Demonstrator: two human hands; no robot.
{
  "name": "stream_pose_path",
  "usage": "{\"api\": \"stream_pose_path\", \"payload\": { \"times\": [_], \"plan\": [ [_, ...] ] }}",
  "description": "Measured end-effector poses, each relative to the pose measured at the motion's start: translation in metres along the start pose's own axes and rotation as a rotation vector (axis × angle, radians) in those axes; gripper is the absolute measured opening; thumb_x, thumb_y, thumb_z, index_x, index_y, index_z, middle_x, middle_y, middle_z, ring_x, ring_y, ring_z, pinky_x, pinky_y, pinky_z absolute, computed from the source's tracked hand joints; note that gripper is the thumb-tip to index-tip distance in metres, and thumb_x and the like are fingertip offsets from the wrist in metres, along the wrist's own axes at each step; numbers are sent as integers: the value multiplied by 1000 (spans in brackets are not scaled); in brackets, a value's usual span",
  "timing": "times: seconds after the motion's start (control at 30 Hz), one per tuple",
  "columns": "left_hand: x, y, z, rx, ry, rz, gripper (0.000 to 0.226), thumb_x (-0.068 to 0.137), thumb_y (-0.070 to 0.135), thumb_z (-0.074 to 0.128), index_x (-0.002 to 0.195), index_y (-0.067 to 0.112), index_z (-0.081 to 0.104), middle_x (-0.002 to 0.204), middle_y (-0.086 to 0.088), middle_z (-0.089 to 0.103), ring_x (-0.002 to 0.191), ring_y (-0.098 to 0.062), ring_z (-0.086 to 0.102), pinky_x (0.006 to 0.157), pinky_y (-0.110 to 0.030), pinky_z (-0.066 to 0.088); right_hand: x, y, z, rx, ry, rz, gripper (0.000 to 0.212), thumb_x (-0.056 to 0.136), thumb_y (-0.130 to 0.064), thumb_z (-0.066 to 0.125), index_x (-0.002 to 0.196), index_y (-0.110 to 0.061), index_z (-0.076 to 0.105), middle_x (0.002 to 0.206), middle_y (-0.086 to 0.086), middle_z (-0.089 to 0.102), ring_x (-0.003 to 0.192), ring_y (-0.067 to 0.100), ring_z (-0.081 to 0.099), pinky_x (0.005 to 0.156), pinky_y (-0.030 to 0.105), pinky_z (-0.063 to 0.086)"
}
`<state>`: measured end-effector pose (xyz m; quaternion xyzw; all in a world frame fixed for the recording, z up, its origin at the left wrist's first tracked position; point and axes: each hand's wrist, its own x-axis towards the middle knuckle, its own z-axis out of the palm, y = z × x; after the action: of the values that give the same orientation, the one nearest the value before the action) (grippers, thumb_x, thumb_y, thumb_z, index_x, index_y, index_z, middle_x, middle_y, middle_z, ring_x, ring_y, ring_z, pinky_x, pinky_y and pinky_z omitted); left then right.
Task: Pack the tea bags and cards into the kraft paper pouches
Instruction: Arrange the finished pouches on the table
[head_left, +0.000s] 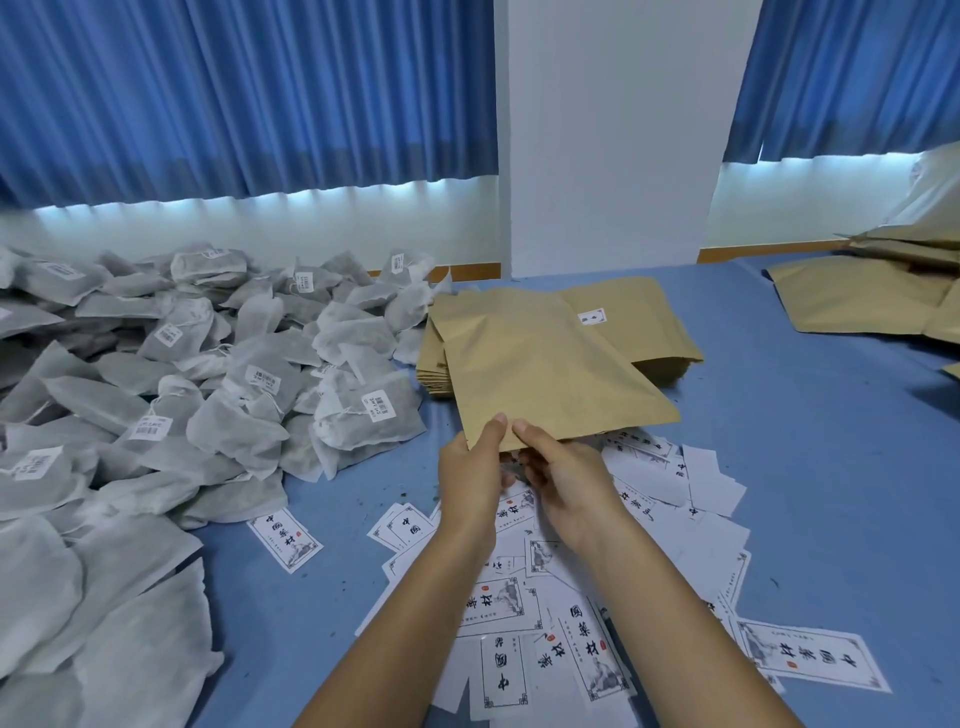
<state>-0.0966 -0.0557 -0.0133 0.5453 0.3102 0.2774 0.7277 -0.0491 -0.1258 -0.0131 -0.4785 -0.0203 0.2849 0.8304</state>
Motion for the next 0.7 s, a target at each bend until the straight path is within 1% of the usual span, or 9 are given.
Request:
{"api": "stream_pose_path", "payload": {
  "times": [0.1,0.17,0.23,0.3,0.37,0.47,0.53,0.63,0.7],
  "plan": [
    [-1,1,0,6,-10,-31,12,92,21,57,86,15,66,73,-4,65,65,-22,54,55,-28,41,-1,2,2,-10,7,19,5,85,-2,67,88,1,65,82,12,62,73,21,52,64,24,43],
    [-1,1,-1,12,-22,-47,14,92,18,58,80,13,63,59,0,61,53,-16,50,49,-23,38,0,3,1,0,27,33,17,86,-1,65,101,7,64,90,16,63,80,25,54,75,29,45],
    [-1,3,-2,14,-31,-46,19,91,14,59,73,12,59,45,8,55,39,-7,46,40,-16,35,0,3,1,2,42,45,27,86,-1,65,109,12,62,94,19,62,86,28,55,79,30,46],
    [0,4,-3,35,-43,-33,24,92,14,58,68,12,57,40,10,52,33,-3,44,36,-12,33,1,4,1,15,64,37,29,85,2,65,109,16,61,95,21,62,85,30,55,81,34,47],
    [0,4,-2,103,-56,-14,29,94,19,56,66,11,55,39,8,49,32,-6,42,35,-13,31,3,1,2,22,104,5,25,82,7,65,105,18,61,92,23,63,75,30,57,79,39,48],
    [0,0,0,158,-63,-16,31,96,25,53,69,10,56,43,4,47,37,-10,41,36,-16,30,5,-4,-2,8,115,13,15,80,10,64,95,13,62,81,20,63,59,28,56,61,32,49],
    [1,-1,1,143,-58,-15,31,96,24,53,68,11,57,42,5,48,38,-10,41,37,-16,31,5,-6,-4,-2,96,30,18,81,9,64,98,14,62,80,20,63,59,28,58,59,30,51],
    [1,1,0,133,-59,9,30,96,21,53,68,13,60,41,8,49,38,-8,43,40,-17,32,4,-5,-4,-8,65,42,23,85,5,63,106,14,61,86,20,63,69,27,59,80,37,53],
    [1,1,0,121,-57,-1,29,96,21,53,70,11,60,40,6,48,37,-8,42,39,-17,31,5,-5,-4,-4,72,25,24,86,4,62,109,13,60,92,20,64,77,30,60,93,45,48]
  ]
}}
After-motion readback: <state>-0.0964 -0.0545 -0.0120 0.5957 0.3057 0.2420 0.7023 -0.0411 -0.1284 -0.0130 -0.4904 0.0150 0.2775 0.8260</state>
